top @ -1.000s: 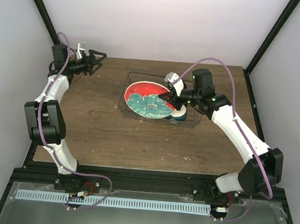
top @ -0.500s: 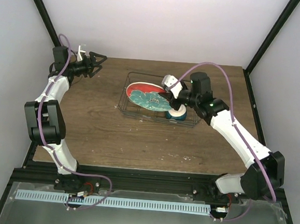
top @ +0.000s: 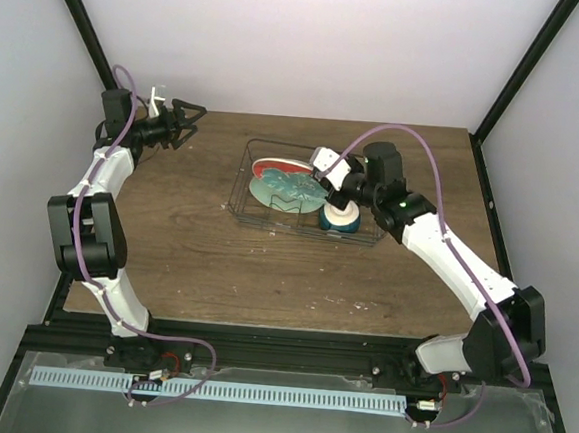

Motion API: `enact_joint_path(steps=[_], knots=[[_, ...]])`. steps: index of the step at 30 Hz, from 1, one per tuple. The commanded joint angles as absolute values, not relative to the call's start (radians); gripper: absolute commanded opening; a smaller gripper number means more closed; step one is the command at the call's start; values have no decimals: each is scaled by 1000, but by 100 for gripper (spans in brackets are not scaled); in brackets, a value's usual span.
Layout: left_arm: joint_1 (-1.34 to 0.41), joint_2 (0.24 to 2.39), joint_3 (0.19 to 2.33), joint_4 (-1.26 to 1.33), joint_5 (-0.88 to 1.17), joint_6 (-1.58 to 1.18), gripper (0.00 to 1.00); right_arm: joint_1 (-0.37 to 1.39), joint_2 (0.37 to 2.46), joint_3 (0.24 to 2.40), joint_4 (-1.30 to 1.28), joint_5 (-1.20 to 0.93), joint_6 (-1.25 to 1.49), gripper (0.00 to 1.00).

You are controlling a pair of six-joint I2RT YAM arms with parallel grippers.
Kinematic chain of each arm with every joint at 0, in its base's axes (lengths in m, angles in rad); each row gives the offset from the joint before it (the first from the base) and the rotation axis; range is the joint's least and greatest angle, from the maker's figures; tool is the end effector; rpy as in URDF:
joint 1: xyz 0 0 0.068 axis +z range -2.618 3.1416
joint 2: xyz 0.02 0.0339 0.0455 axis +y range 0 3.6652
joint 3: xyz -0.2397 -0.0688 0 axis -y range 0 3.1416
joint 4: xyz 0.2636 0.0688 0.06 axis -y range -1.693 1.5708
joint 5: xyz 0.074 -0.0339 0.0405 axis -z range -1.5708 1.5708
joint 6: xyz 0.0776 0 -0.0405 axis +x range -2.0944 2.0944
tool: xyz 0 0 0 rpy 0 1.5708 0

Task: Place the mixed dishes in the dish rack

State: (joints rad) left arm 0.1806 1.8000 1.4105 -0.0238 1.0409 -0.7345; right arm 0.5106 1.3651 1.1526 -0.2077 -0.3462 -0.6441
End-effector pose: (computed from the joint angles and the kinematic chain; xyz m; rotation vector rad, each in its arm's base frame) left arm 0.4496 0.0140 0.2569 -0.1997 2.0062 -1.3782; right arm 0.3148 0.2065 0.2912 -1.2566 1.5218 0.2573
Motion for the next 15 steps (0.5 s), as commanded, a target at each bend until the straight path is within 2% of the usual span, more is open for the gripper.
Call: enact_joint_path(steps=[1,15], knots=[[181,1825,1416,21,1053,-747,95,516,1361,1197,-24,-331,-685,1],[181,1845,1408,50,1046,-773,95,541,1390,1175,33,-249,-756,1]])
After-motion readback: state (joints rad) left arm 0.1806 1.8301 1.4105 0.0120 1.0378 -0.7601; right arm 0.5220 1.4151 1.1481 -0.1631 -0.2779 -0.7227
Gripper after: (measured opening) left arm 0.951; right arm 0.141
